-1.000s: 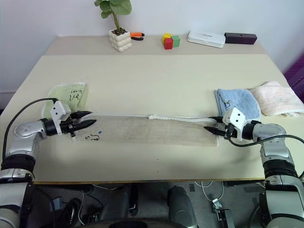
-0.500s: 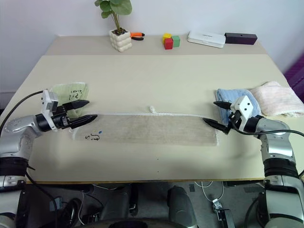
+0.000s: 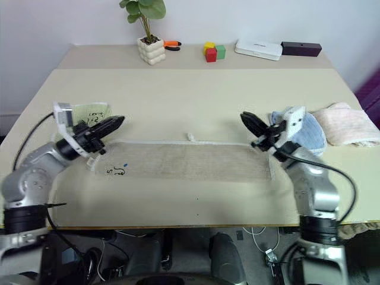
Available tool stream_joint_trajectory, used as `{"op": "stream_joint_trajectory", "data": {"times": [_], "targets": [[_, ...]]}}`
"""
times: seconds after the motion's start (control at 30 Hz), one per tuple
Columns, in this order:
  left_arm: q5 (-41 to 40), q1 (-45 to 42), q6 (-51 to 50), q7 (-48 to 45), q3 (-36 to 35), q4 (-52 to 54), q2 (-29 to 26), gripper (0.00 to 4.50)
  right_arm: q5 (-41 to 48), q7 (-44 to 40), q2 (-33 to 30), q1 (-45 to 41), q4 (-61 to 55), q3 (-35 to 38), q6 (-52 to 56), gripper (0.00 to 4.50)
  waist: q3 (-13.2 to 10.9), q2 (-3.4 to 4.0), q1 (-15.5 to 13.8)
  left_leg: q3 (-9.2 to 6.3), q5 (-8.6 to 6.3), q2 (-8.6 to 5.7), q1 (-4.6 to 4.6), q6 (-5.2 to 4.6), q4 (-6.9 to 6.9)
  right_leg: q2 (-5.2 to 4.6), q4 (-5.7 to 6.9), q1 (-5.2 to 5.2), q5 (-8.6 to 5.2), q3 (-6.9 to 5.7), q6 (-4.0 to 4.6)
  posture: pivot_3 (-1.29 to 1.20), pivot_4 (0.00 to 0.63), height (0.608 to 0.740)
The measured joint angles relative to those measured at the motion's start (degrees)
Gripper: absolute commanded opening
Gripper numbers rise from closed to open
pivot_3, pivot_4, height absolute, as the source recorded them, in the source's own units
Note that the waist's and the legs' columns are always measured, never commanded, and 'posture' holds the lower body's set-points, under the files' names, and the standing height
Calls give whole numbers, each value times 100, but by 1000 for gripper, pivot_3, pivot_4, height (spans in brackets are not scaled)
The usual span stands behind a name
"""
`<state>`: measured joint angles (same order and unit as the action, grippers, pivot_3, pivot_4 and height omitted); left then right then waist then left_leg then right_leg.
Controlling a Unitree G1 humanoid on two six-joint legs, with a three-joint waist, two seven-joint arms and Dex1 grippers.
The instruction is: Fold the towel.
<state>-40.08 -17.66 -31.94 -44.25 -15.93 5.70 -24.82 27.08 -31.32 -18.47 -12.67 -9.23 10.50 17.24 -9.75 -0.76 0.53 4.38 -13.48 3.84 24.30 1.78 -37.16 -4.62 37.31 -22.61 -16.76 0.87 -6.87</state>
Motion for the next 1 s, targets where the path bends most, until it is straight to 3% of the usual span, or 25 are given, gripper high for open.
{"op": "stream_joint_trajectory", "data": {"times": [0.1, 0.37, 0.67, 1.0], "targets": [[129, 156, 33, 582, 292, 141, 579, 0, -488, 723, 527, 356, -57, -598, 128, 51, 0, 0, 8, 3, 1, -3, 7, 2, -5, -1, 1, -7, 0, 3, 0, 0, 150, 740], [974, 318, 608, 1508, 902, -381, 1519, 0, -1277, 1552, 1082, 70, 438, -1007, -138, 51, 2, -3, 8, 1, 1, -4, 6, 1, 0, 1, -4, -6, 1, 2, 1, 0, 150, 740], [1258, 114, 1200, 1633, 627, -1264, 1269, 0, -1576, 1668, 652, 199, 1099, -617, -621, 51, 7, -5, 19, 1, 0, -4, -1, 0, 2, 2, -5, 0, 0, 1, 1, 0, 150, 740], [1181, 190, 1345, 1422, 243, -1468, 803, 0, -1539, 1408, 96, 297, 1595, -64, -1176, 51, 11, -9, 10, 0, 0, -4, -4, 0, 3, 1, -7, 6, 0, 1, 1, 0, 150, 740]]}}
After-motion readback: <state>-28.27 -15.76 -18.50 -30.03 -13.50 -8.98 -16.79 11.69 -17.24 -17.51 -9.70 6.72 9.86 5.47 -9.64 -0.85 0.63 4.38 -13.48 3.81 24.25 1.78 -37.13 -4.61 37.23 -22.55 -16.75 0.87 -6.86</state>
